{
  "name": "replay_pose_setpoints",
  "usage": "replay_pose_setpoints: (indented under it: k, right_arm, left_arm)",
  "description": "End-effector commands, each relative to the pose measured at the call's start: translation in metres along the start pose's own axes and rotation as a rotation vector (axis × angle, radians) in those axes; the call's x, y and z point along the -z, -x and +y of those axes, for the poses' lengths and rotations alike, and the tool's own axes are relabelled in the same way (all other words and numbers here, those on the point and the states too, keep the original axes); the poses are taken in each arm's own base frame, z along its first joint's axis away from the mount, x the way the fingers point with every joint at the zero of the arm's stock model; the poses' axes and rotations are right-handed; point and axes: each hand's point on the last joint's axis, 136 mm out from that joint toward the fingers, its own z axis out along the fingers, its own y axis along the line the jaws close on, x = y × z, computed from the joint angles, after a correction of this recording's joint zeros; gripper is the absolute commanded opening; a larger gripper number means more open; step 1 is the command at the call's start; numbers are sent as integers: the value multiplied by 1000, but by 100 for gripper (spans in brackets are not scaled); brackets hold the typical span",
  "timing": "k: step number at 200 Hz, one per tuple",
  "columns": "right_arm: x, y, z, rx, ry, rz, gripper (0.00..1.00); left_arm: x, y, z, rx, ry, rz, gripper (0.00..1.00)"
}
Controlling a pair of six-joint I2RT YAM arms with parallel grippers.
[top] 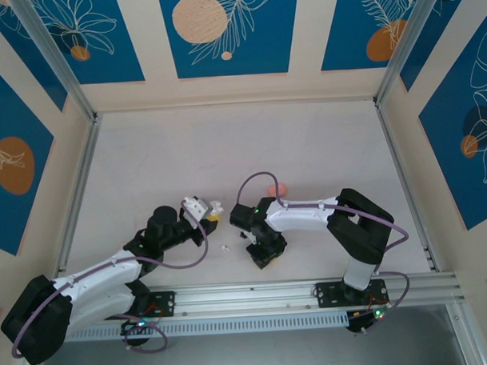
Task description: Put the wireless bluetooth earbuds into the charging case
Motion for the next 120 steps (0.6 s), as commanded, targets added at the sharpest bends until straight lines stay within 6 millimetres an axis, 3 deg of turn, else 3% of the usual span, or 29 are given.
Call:
replay_pose_setpoints:
  k: [1,30,68,120]
  right_arm:
    - [8,23,13,18,32,-103,26]
    - [16,23,13,13,38,-124,26]
    - [26,25,14,11,45,-143,39]
    - [21,25,12,-1,38,-115,39]
  left_arm:
    - [1,10,1,7,4,-23,20]
    - [1,10,0,10,1,-25,20]
    - [2,11,0,12,-1,-26,20]
    - [3,12,0,10,3,-29,20]
